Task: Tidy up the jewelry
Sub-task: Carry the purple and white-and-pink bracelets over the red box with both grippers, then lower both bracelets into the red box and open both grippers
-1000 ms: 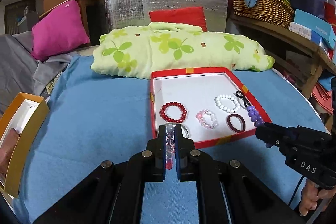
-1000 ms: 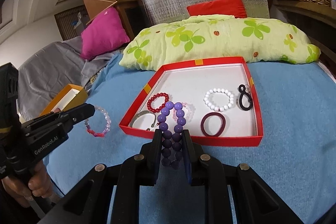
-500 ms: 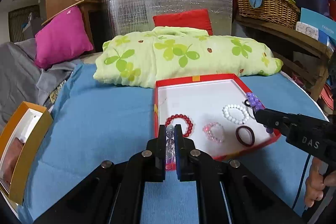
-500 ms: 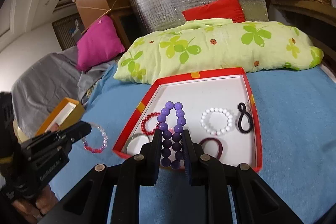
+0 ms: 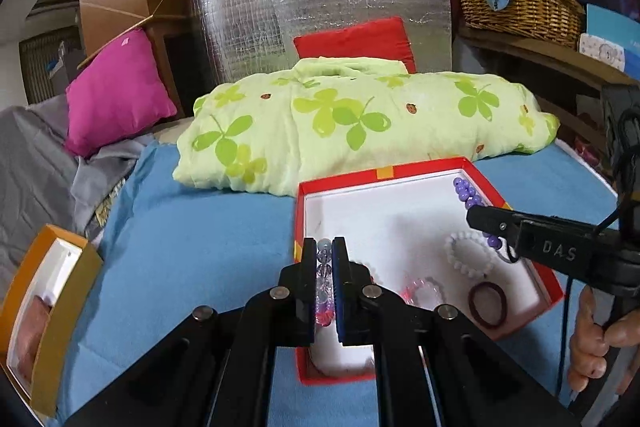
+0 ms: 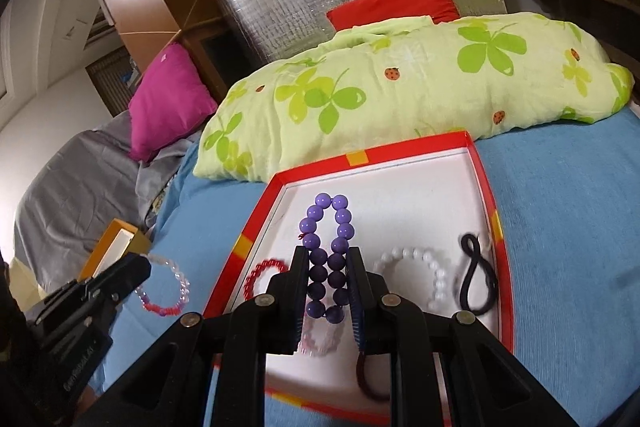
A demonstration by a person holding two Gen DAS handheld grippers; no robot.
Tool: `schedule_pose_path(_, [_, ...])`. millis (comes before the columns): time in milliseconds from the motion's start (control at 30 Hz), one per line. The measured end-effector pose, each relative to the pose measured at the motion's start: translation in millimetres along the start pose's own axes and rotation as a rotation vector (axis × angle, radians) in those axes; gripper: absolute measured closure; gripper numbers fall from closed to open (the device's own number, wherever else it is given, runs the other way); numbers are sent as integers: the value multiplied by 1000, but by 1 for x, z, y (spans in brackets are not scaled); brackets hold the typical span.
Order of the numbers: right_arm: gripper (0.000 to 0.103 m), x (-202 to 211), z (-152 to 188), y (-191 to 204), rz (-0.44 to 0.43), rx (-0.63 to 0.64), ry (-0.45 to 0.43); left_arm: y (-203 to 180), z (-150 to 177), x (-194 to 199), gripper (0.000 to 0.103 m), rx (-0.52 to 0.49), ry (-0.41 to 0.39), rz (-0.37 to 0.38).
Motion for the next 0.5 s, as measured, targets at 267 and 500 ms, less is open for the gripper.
schedule_pose_path(267, [83, -9, -24, -9, -11, -30, -14, -5, -28, -27, 95, -39, 4, -36])
schedule_pose_path(500, [83, -18, -38, -17, -15, -63, -13, -14, -51, -50, 95, -81, 18, -55])
Point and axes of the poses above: each gripper's, at about its wrist camera, not at the fingertips, and x roughly against the way its jaws point, y to its left, z to its underside, the point moved 2 cm from there along -x, roughly the way its jaws point, and after that the axes turned 6 degrees about y, right-handed, at the moved point
